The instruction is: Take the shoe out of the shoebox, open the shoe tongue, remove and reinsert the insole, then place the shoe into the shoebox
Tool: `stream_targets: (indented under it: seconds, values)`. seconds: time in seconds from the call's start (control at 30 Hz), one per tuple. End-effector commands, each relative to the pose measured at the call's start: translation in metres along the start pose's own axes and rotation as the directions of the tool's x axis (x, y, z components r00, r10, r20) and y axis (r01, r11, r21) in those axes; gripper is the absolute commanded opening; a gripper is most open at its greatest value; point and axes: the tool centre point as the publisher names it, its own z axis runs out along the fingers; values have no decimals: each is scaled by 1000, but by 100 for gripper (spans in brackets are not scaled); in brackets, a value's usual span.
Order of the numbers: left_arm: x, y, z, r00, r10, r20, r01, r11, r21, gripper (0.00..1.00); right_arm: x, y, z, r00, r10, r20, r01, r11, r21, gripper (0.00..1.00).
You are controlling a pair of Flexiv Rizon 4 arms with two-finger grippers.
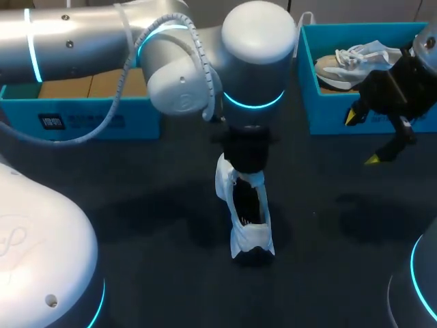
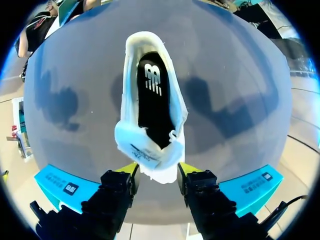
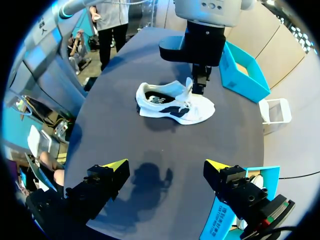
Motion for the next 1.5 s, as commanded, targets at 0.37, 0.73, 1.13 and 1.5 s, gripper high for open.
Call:
stream_targets:
  seconds: [0.37, 0.73, 1.13, 1.5]
  values:
    - [3, -32, 6, 997, -64, 37, 65, 998, -26, 40, -1, 0, 1, 1000, 1, -1, -1, 1000, 3, 100]
    - [0, -53, 6, 994, -96, 54, 97, 995, -25, 30, -1, 0, 1, 1000, 1, -1, -1, 1000, 3, 100]
    - [0, -54, 4, 996, -85, 41, 86, 996, -26, 37, -1, 0, 1, 1000, 1, -1, -1, 1000, 3, 100]
    - [8, -80, 16, 981, -191, 37, 190, 981, 41, 27, -1, 0, 1, 1000, 1, -1, -1, 1000, 3, 100]
